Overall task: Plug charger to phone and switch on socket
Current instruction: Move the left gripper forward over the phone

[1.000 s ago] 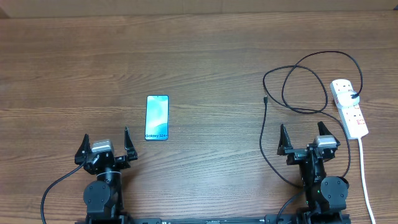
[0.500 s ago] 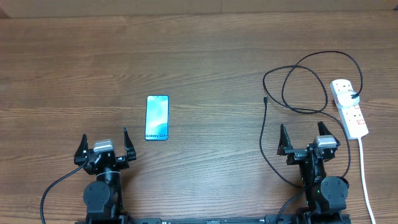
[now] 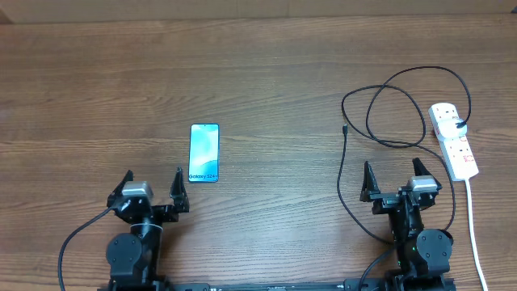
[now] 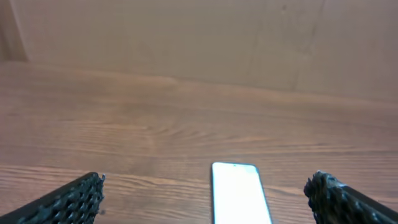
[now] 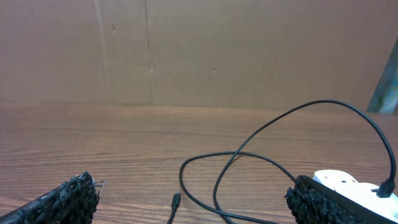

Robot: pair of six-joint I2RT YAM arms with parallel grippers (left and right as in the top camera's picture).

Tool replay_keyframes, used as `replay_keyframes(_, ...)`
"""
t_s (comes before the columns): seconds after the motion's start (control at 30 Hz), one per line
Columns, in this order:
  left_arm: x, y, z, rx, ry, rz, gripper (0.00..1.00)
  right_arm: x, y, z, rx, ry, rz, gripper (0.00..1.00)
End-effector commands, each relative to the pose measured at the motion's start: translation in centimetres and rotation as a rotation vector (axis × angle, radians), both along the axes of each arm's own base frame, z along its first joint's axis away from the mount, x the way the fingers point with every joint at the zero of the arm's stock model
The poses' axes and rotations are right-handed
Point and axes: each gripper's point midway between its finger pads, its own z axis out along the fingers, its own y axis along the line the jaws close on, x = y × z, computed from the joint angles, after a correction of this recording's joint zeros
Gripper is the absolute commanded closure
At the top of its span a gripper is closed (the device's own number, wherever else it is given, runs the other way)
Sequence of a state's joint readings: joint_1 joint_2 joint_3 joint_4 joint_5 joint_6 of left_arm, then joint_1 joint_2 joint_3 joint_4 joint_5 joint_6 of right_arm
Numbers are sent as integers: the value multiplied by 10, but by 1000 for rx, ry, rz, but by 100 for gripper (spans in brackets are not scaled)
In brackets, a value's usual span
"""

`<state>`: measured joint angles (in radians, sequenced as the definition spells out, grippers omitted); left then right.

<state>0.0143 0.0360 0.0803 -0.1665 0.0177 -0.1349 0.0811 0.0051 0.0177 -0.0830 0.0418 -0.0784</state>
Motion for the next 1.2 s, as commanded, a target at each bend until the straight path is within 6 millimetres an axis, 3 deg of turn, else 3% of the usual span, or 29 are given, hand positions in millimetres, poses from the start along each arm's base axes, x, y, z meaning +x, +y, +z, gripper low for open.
replay_keyframes(0.0,-6,-6,42,-40,-33,-32,0,1,-1,-5,-3,10,-6,0)
replay_keyframes(0.2,-7,-7,77,-20,30,-35,0,1,-1,-5,-3,10,-6,0)
replay_keyframes(0.57,18,-23,131,-52,260,-128,0,1,-1,-5,-3,10,-6,0)
replay_keyframes(0.87,35,-24,126,-96,636,-119,0,1,-1,-5,-3,10,-6,0)
replay_keyframes(1.17,45,-33,89,-54,941,-125,0,1,-1,-5,-3,10,-6,0)
